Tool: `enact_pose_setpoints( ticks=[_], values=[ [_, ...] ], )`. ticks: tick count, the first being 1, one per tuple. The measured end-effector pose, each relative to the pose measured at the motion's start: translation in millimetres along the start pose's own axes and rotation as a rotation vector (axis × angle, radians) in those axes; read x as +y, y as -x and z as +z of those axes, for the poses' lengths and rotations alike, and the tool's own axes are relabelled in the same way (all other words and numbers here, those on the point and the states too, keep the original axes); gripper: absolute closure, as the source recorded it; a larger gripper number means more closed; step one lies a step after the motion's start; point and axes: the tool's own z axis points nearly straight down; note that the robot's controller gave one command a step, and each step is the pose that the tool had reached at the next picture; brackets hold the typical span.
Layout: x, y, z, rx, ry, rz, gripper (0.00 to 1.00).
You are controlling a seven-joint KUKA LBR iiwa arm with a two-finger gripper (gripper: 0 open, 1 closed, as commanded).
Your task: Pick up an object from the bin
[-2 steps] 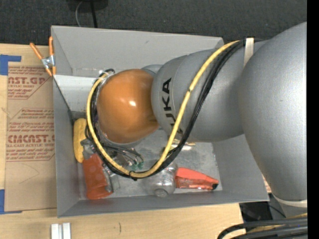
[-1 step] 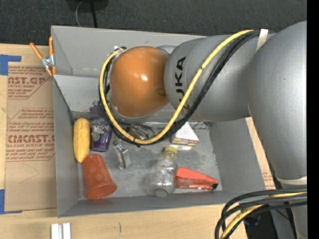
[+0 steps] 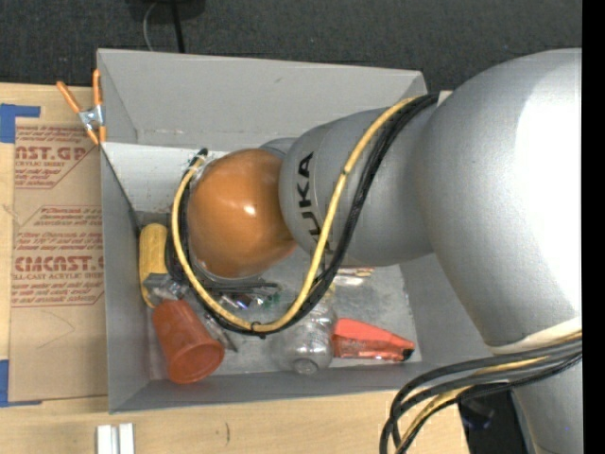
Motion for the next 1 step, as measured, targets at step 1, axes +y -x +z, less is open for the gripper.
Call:
enact_pose_setpoints(
  ticks=[1],
  values=[
    [-59.2,37.7,33.6,0.027,0.024,-0.289,1.0]
  ],
)
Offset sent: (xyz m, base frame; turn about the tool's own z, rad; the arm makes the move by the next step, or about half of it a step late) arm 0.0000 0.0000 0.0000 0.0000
